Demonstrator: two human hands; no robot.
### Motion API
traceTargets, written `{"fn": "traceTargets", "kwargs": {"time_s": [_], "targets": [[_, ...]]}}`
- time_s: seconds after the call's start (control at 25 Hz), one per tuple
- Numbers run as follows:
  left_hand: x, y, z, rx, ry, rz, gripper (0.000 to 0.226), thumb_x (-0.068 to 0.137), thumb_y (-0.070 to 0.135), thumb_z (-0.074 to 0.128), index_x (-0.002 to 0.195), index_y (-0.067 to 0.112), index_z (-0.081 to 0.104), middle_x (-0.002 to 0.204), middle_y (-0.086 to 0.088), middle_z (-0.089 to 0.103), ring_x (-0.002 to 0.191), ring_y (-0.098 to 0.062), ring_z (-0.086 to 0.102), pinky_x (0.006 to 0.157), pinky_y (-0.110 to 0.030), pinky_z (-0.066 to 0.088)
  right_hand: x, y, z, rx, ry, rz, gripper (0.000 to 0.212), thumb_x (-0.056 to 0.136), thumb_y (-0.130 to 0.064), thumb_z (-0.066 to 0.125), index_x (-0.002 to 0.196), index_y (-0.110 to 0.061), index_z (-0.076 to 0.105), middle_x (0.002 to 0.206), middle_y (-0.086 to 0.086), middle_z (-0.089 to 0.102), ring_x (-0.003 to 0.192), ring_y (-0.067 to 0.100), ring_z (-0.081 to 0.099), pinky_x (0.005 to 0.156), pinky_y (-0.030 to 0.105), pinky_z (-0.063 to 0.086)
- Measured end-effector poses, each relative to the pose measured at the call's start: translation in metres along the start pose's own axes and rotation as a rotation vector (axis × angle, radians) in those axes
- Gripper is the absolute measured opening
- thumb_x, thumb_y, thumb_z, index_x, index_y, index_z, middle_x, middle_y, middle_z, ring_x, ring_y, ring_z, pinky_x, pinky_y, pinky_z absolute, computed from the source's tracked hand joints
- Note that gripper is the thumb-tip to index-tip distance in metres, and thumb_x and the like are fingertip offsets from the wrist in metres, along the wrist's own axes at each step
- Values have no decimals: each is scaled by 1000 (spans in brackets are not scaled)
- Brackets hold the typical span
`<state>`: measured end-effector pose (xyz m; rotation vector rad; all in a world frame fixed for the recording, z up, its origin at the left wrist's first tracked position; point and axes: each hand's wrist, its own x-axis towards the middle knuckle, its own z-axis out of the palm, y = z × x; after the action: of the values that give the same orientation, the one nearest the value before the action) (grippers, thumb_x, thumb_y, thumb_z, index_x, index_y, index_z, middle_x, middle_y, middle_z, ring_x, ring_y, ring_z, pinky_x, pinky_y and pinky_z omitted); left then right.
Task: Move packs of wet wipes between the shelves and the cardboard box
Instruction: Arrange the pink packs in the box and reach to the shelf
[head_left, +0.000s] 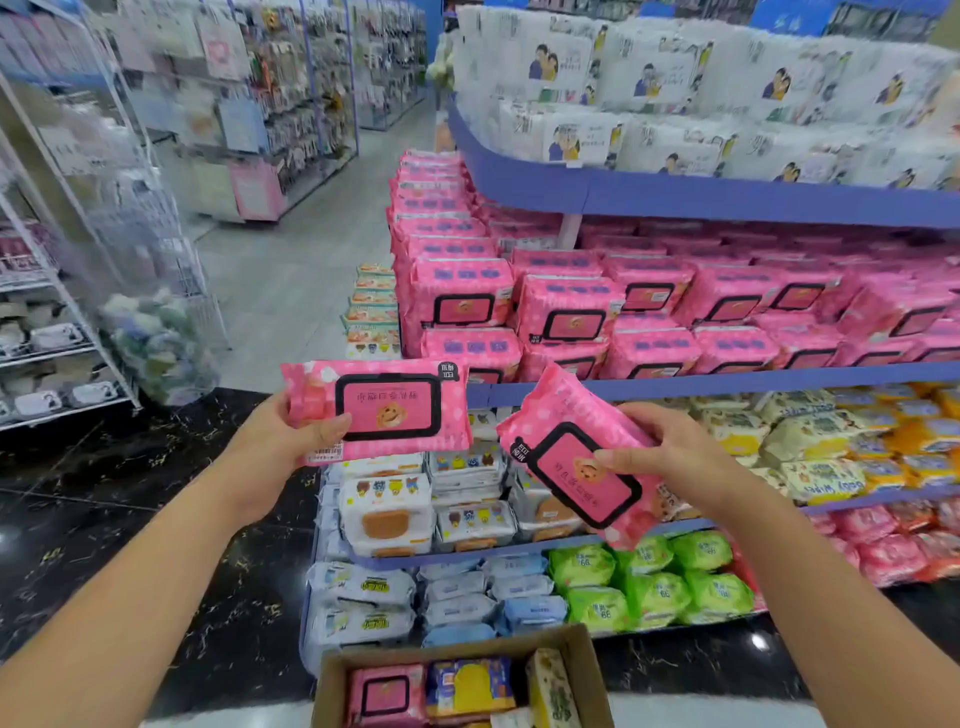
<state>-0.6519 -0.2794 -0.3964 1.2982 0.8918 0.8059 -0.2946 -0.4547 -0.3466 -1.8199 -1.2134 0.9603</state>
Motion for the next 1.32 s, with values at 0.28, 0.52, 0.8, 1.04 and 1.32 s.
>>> {"fn": "traceTargets", "kwargs": {"time_s": [0.28,0.52,0.8,1.04,1.32], "targets": [[94,33,95,62,38,98,81,54,42,98,123,20,61,109,-1,78,100,-15,75,89,-36,57,81,-1,-119,-231,-3,-64,79,71,-40,89,139,-23,51,125,-12,55,111,17,58,96,35,45],[180,-5,128,30,207,53,74,66,10,88,131,25,57,111,1,78,103,-19,74,94,-43,57,178,15,-193,-467,-133,-82,104,62,-46,89,150,-17,42,150,-2,46,133,24,49,106,37,39],[210,-45,111,478,349,155,39,81,26,83,114,24,62,101,-13,66,94,-32,67,83,-53,57,239,14,-229,-560,-117,-64,92,72,-31,89,150,-17,43,153,7,44,131,27,48,97,34,36],[192,-62,160,609,749,153,59,89,24,76,139,11,48,135,-13,41,119,-24,42,96,-41,45,260,29,-249,-688,-83,-53,98,68,-42,91,151,-24,41,156,3,43,140,27,44,112,42,38],[187,-30,202,991,652,274,16,87,17,79,97,15,66,90,3,60,81,-22,62,68,-40,53,284,81,-236,-812,68,-267,88,80,-44,80,154,-22,39,150,2,41,139,25,35,117,37,28]]}}
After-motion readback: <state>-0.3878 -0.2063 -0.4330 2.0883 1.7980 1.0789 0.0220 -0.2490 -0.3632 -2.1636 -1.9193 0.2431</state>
